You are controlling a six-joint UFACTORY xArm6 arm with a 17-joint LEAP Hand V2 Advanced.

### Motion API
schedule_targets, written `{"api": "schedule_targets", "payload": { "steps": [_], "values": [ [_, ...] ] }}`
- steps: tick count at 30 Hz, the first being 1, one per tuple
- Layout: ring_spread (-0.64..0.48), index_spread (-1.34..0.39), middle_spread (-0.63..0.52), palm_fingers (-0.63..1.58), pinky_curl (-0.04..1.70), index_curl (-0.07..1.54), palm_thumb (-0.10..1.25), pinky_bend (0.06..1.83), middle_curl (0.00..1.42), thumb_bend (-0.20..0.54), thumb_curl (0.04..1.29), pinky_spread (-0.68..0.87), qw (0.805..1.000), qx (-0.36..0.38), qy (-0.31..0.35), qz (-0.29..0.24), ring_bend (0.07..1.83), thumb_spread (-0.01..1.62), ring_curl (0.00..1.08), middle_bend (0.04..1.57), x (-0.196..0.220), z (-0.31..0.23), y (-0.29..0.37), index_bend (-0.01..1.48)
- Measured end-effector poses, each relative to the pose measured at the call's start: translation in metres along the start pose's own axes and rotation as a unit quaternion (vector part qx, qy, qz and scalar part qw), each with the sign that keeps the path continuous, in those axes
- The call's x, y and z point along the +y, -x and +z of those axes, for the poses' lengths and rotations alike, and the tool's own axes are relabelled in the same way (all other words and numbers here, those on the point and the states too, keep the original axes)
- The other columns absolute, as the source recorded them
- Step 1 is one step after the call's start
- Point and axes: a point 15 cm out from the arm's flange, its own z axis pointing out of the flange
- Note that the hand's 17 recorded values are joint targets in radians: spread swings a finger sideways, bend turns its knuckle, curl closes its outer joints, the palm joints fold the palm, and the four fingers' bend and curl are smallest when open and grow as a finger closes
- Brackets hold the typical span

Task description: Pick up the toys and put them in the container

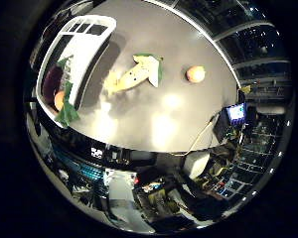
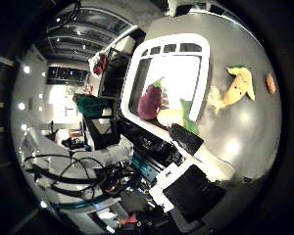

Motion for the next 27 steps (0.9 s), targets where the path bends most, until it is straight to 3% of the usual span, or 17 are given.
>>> {"api": "schedule_targets", "payload": {
  "steps": [5,17,27],
  "values": [
    [0.13,-0.42,0.00,0.22,0.32,0.31,0.75,0.32,0.32,-0.024,0.40,0.42,0.998,0.013,0.000,0.066,0.25,1.01,0.24,0.22,0.010,0.000,-0.074,0.16],
    [0.11,-0.40,0.00,0.18,0.32,0.26,0.75,0.37,0.32,-0.026,0.40,0.41,0.994,0.072,-0.041,0.076,0.28,1.00,0.25,0.20,-0.082,-0.031,-0.218,0.15],
    [0.11,-0.40,0.00,0.17,0.31,0.26,0.74,0.38,0.33,-0.025,0.39,0.41,0.994,0.064,-0.010,0.092,0.29,1.00,0.25,0.20,-0.124,0.013,-0.278,0.15]
  ]
}}
